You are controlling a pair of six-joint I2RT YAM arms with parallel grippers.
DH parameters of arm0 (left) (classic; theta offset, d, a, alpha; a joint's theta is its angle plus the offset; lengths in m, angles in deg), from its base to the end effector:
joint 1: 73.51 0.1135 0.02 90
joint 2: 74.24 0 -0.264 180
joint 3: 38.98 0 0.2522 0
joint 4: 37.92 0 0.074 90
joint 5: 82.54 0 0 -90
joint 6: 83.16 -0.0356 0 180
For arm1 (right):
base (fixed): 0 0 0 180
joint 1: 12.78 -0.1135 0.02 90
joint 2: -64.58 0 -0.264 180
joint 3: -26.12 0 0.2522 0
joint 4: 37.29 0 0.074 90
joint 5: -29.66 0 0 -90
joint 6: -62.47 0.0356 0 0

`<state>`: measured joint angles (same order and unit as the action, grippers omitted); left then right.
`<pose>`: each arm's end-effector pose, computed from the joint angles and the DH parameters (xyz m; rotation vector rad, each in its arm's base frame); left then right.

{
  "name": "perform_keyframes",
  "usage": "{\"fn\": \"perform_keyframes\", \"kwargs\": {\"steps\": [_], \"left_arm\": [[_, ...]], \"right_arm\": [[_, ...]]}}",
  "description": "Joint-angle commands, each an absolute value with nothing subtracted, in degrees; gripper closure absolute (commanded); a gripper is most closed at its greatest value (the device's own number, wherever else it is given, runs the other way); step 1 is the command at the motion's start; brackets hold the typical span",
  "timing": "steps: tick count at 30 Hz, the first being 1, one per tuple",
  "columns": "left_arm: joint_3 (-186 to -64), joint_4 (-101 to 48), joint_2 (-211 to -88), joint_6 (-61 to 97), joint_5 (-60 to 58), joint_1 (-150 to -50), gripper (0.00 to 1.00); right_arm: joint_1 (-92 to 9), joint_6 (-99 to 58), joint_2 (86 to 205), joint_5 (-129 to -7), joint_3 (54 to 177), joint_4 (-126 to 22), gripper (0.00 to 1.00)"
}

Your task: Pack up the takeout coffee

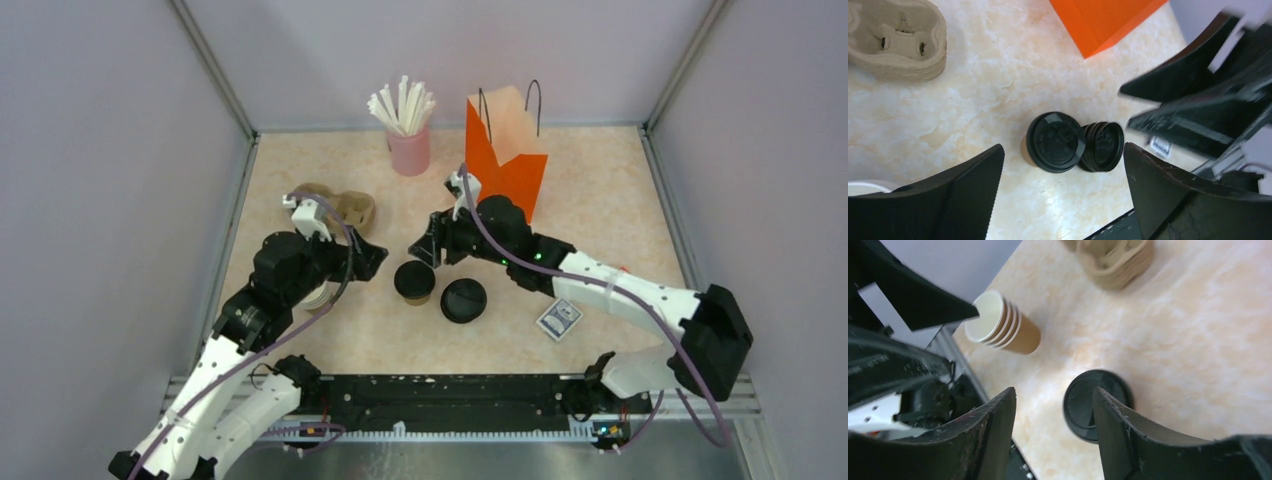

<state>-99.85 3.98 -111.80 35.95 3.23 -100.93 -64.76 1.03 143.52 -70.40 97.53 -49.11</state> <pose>0.1285 -0.0696 0.3393 0.0231 1.9635 -0.7319 0.1936 0.2577 0.3034 -0.5446 1.9935 1.0833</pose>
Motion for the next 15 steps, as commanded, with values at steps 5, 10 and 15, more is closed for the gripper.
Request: {"fn": "perform_keyframes", "kwargs": {"steps": [5,10,15], "left_arm": [[-97.63,1.90,-111.25,29.91,0.24,-100.93,0.01],[-98.97,-1.15,-116.03,28.61,9.08,-100.92,0.01],[-105.43,-4.06,-127.38,26.86,15.08,-100.89,0.01]], "right_arm": [[-65.29,-7.17,130.95,-46.71,99.53,-58.22,0.06],[-65.23,-9.69,124.17,-43.23,97.17,-59.21,0.05],[-64.96,-9.54,116.65,-43.12,88.79,-54.14,0.05]]}}
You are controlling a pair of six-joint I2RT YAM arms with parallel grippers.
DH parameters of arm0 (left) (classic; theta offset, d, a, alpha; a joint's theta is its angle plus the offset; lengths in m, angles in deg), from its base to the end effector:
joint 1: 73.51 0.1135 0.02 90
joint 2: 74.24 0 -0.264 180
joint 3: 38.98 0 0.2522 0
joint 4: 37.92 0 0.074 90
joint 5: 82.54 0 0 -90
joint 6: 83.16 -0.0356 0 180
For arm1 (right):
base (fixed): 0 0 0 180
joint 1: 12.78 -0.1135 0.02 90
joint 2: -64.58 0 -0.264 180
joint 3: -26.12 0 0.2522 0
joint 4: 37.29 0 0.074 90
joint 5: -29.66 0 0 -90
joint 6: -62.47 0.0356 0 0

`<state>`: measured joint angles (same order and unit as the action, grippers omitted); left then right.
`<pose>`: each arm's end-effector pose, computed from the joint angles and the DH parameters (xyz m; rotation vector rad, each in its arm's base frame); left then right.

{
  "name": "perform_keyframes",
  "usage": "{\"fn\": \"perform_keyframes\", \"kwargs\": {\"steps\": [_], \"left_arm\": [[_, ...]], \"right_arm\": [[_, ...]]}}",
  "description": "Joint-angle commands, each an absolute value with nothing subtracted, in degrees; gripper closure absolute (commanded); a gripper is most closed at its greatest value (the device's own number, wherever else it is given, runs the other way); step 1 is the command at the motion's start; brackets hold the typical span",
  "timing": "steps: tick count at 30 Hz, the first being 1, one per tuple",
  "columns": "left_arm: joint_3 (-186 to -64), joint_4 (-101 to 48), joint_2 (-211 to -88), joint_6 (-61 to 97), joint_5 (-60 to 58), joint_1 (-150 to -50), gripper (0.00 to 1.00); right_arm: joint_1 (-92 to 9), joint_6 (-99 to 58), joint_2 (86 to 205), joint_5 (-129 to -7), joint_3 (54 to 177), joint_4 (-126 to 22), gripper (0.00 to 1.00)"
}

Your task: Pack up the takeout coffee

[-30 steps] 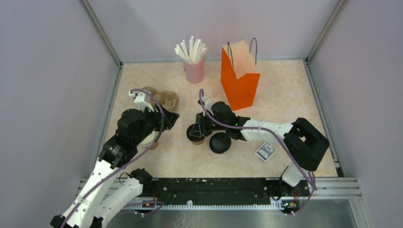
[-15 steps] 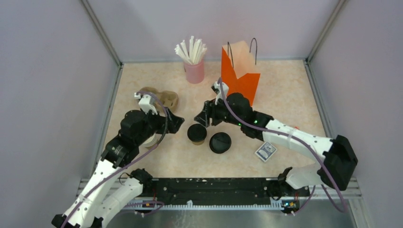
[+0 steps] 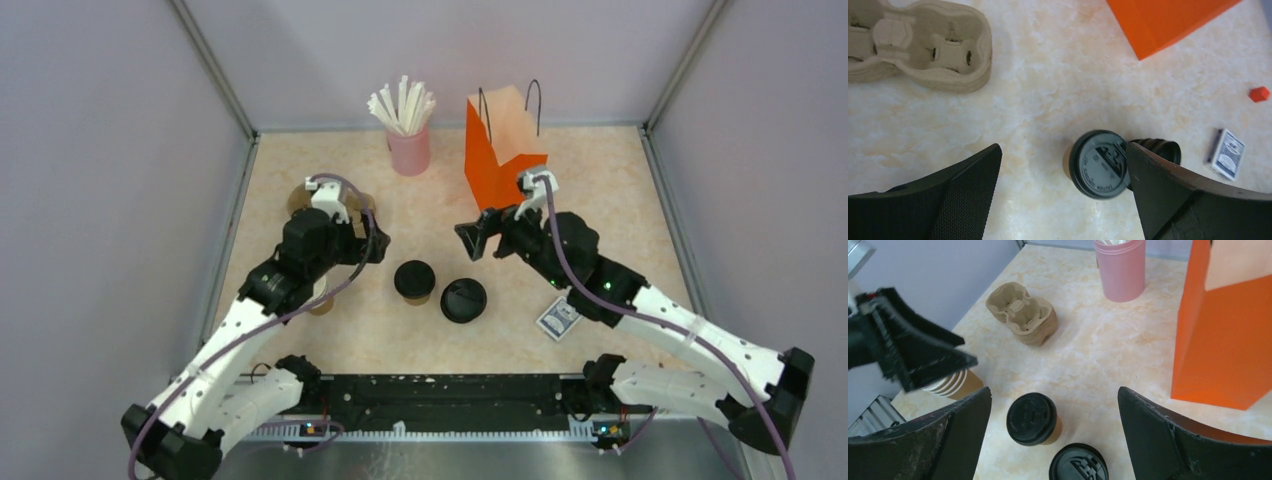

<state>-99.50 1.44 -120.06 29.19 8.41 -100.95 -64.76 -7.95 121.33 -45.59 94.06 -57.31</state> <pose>0.1596 -0.0822 0.3211 0.0798 2.0408 -0.5359 0.1487 0.1755 0.3666 -0.3037 1.7447 0.6968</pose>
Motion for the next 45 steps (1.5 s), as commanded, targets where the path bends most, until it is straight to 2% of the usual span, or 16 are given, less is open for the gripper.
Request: {"fn": "perform_keyframes", "kwargs": {"steps": [1,6,12,18,21,25,29,33,42,45], "left_arm": [[-106.90,-4.79,-129.55,26.86,16.61,-100.86,0.01],[-113.19,-9.61,-138.12,22.56,17.84,-100.30,0.04],[-120.42,-3.39,-145.80,19.32,24.74,-97.24,0.09],[-121.04,-0.98,-150.35,22.49,17.82,-82.20,0.13],[-120.69,-1.24,-150.32,27.19,17.51,-78.86,0.07],[-119.58,-4.62,-150.14,19.05,9.95,-78.70,0.06],[-126.43,0.85,-157.73,12.52,11.65,-78.62,0.06],[-130.18,2.49,-166.33,10.33,13.25,-78.52,0.06],[-134.70,4.43,-173.27,3.46,12.78,-77.97,0.22],[-134.40,3.86,-174.24,0.22,13.02,-77.19,0.23]], "right_arm": [[-64.97,-10.01,115.40,-43.54,87.01,-52.87,0.05],[-64.97,-5.65,111.72,-39.80,85.64,-58.15,0.08],[-64.97,-4.94,109.72,-41.62,84.33,-60.65,0.10],[-64.92,-3.82,107.30,-48.73,78.80,-54.19,0.12],[-64.92,-3.53,109.36,-51.15,78.37,-52.08,0.14],[-64.98,-1.75,116.23,-53.91,82.98,-54.11,0.19],[-64.99,-0.69,118.31,-59.57,83.73,-51.72,0.21],[-65.03,-0.89,117.25,-60.01,83.43,-52.58,0.21],[-64.99,-2.37,115.56,-60.07,82.51,-53.24,0.21],[-65.00,-2.07,115.43,-61.90,81.54,-51.99,0.21]]}}
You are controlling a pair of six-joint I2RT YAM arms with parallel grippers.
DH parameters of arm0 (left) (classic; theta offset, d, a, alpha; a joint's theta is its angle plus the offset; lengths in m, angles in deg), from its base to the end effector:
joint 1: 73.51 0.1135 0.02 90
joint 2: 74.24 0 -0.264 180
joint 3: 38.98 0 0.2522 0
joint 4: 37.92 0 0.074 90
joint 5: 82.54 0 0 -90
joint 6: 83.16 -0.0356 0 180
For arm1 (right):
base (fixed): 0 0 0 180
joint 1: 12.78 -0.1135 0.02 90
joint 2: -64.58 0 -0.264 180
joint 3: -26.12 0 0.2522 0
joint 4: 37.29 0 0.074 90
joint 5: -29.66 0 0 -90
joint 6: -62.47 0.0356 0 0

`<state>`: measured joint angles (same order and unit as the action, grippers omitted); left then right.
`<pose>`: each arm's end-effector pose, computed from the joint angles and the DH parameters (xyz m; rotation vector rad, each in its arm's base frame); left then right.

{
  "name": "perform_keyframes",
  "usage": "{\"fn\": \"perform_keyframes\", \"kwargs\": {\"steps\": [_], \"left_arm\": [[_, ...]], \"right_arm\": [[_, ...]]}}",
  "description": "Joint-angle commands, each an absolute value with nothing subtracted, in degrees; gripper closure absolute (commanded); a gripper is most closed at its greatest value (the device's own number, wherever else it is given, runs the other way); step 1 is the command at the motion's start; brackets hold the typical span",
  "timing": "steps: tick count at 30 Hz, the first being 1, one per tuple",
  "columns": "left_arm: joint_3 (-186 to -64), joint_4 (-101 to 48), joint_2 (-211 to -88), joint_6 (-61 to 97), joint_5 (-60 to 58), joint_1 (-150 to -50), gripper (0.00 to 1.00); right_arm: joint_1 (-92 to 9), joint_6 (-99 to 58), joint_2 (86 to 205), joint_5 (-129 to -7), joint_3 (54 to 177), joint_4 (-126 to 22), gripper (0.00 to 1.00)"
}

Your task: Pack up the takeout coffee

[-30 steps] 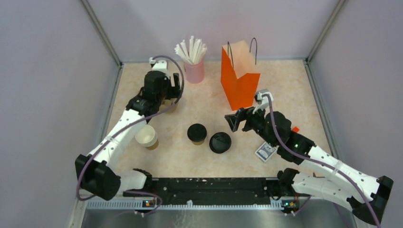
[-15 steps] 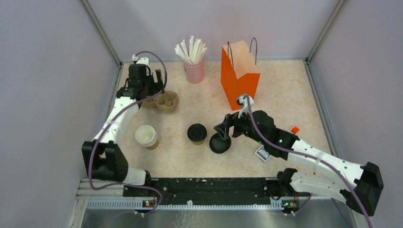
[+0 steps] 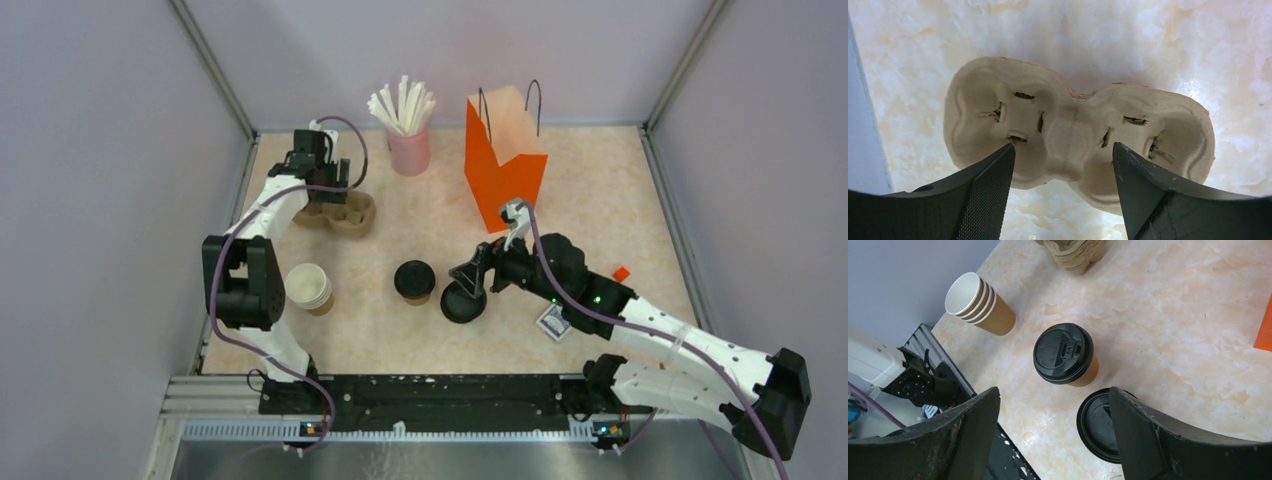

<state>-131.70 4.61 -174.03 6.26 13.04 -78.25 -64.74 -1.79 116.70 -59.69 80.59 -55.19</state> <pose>0.3851 -0.0285 0.2593 0.0693 2.4318 0.0860 0.1331 0.1695 0.3028 -0.4336 1.8990 0.9197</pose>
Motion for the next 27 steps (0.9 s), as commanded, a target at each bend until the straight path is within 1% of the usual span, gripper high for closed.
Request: {"fn": "perform_keyframes", "kwargs": {"steps": [1,4,6,11,27], "left_arm": [[-134.46,3.68,-174.63,0.17,12.68,-76.94,0.23],[-134.88,3.49,-176.45,-0.05,9.53,-76.50,0.25],[-136.15,5.00,-177.94,-0.28,9.11,-76.48,0.28],[-138.17,7.26,-179.33,2.45,8.95,-76.50,0.30],[-138.32,8.55,-179.88,0.86,10.52,-76.46,0.32]], "right_arm": [[-64.99,-2.06,115.47,-61.99,81.40,-51.80,0.21],[-65.05,-2.48,115.55,-61.92,81.41,-51.91,0.21],[-65.01,-2.81,115.47,-61.55,81.52,-52.34,0.21],[-64.99,-3.20,115.56,-60.84,80.88,-51.67,0.21],[-64.99,-3.09,115.57,-60.99,80.62,-52.09,0.21]]}}
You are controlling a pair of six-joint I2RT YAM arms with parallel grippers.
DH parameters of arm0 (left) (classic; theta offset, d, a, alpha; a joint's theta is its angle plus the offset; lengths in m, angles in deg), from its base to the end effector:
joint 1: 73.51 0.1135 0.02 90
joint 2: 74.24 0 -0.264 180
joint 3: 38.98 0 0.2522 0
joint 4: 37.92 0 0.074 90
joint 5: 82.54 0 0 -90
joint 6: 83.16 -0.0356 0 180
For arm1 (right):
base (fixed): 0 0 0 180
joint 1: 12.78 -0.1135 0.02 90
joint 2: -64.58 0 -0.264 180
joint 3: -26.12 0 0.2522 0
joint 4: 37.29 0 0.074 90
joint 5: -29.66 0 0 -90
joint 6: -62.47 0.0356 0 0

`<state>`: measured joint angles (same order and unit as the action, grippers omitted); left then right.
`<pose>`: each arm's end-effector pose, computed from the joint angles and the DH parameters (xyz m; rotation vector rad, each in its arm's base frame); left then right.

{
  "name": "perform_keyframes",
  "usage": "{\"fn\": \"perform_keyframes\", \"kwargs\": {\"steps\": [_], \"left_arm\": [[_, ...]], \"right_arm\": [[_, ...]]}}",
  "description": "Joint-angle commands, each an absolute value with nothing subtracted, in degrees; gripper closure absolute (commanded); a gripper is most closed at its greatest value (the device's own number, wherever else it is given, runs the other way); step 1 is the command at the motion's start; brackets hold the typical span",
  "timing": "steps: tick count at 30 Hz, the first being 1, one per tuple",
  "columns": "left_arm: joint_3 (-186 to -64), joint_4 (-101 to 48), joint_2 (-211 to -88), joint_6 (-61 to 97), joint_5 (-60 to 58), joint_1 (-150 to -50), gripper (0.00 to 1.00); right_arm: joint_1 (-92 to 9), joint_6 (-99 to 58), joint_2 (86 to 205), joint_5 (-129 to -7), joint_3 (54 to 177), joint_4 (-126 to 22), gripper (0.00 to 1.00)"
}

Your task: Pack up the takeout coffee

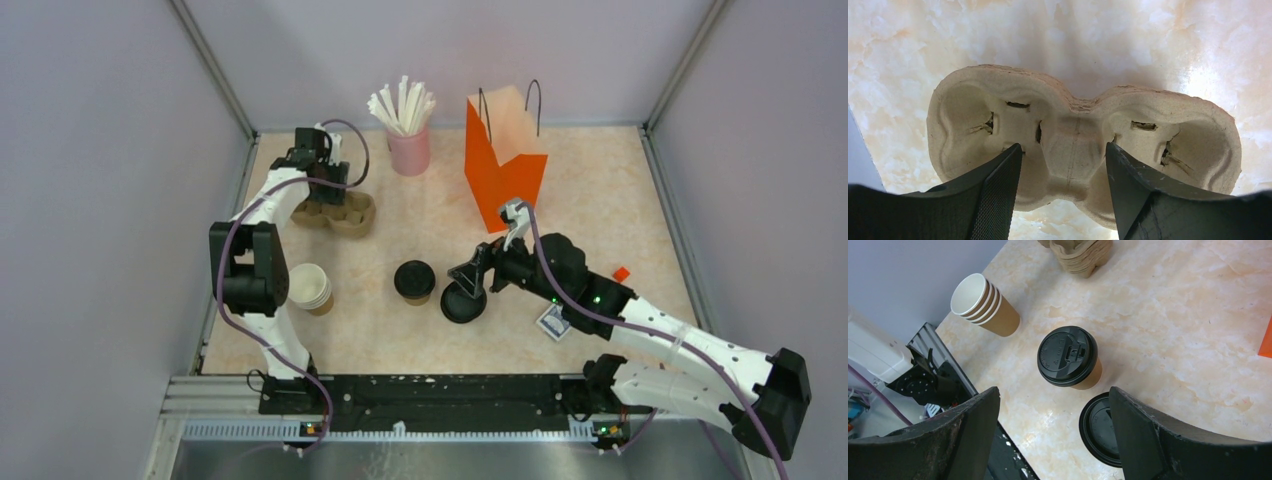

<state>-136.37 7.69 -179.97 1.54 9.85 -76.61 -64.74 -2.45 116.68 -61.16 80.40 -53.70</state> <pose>0.4051 -0.0205 0.2424 0.1670 2.5070 0.0681 0.1327 0.1705 0.3045 -0.4586 1.8728 0.9451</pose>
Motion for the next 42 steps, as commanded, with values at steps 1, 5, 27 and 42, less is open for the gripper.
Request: {"fn": "perform_keyframes", "kwargs": {"steps": [1,5,27,42], "left_arm": [[-138.08,8.35,-179.67,0.73,10.57,-76.34,0.32],[-138.18,8.27,-180.00,0.77,9.19,-76.01,0.31],[-141.05,10.87,-180.41,1.78,3.24,-75.67,0.51],[-144.80,14.10,-180.47,2.63,0.56,-75.65,0.53]], "right_arm": [[-65.03,-3.07,115.41,-60.89,80.52,-52.26,0.21],[-65.00,-3.12,114.90,-60.80,80.23,-52.39,0.21],[-64.99,-3.36,115.37,-59.37,79.44,-52.02,0.21],[-65.00,-3.22,116.37,-59.46,79.55,-51.57,0.21]]}}
